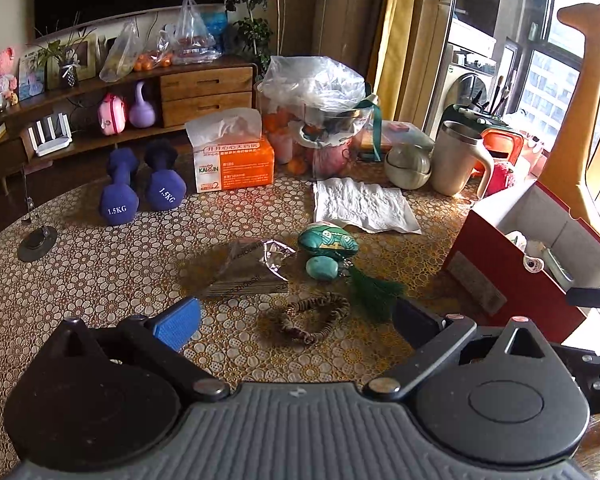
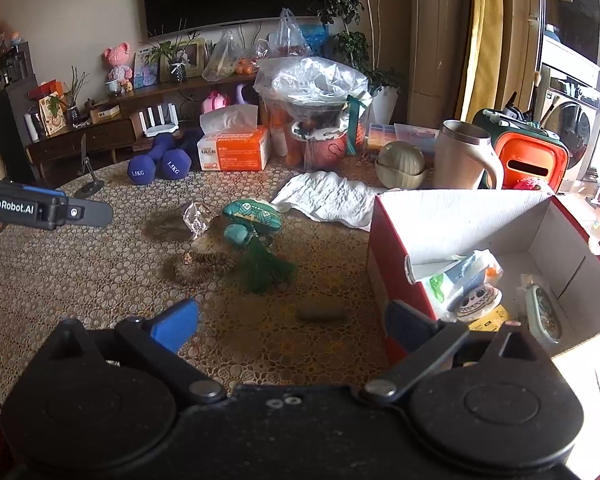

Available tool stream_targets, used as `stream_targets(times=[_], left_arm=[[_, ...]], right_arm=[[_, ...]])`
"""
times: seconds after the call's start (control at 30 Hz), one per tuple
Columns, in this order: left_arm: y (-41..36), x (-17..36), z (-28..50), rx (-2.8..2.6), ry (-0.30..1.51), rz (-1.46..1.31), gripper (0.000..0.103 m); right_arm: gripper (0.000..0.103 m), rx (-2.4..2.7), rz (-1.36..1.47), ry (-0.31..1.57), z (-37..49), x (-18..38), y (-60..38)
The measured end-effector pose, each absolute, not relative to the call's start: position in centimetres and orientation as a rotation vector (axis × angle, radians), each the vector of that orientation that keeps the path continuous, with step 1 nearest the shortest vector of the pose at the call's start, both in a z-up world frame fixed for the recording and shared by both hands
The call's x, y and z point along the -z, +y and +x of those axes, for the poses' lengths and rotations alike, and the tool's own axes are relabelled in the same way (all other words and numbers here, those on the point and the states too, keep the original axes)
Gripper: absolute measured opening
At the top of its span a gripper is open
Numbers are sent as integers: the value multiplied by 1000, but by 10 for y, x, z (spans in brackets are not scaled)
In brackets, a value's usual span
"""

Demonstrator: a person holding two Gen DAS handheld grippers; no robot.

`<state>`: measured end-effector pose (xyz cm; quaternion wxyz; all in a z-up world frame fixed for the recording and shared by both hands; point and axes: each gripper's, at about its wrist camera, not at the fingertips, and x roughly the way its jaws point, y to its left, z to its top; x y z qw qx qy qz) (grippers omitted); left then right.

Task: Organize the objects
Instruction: 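Withdraw both open tools from the shoebox back over the table, then grasp the silver ZHOUSHI snack bag with left tool while right grasps the yellow-green sponge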

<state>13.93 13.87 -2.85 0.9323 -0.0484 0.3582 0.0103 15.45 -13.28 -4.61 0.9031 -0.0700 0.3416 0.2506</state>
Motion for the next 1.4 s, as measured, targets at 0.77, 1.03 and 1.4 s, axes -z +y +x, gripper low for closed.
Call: stream_targets(times=[0.77,1.03,1.4], left_arm=[[176,96,254,-50,815,-71,103],[184,125,284,-40,865,-69,103],[204,154,304,-49,923,-162,102]], right_arm=[[87,-418,-133,798,218,131,-92],[81,-381,-100,813,232,153,-90],[79,-372,-93,797,247,163,-86]])
